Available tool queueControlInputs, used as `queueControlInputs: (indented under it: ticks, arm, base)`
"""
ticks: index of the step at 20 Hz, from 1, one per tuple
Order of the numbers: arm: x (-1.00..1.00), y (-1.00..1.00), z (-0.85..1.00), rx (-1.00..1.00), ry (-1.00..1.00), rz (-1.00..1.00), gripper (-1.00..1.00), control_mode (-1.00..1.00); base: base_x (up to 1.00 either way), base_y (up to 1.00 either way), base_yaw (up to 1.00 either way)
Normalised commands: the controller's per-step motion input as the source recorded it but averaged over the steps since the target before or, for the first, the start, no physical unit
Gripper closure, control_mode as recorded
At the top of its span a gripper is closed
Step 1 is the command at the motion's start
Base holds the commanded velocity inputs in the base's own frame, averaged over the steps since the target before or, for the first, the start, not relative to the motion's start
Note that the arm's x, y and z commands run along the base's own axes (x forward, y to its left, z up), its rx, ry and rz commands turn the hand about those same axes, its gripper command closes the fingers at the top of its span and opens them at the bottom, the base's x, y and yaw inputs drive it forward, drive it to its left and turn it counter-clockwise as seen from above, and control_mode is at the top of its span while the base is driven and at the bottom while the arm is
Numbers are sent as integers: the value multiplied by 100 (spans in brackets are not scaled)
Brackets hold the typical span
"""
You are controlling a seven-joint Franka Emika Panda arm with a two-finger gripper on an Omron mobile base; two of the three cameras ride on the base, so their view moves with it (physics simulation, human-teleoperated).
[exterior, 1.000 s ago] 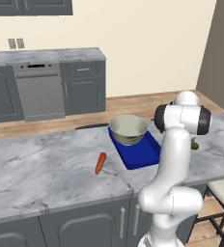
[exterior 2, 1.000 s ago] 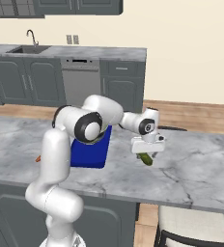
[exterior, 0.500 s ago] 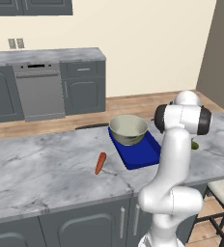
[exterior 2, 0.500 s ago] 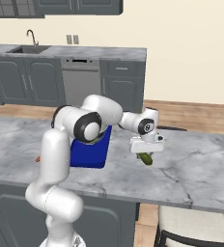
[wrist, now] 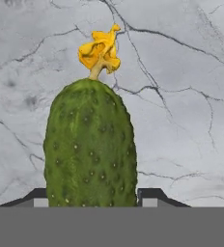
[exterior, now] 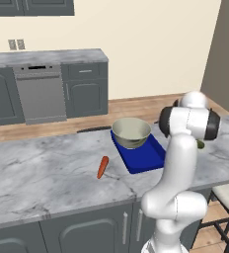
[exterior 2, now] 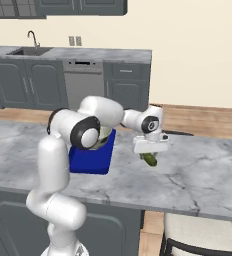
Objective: Place the two vegetables and bowl onto the tray for setting up a vegetable dip station.
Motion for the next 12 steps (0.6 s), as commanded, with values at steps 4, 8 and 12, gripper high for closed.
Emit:
queueControlInputs:
  ticks: [4,8,12]
  arm:
    - [-20,22,38,0,-12,17,100,-100]
    - [-22,28,32,0,-19,19,100,-100]
    - [-23,29,30,0,-18,20,100,-100]
  base:
    - [0,0,0]
    - [0,0,0]
    - [0,0,0]
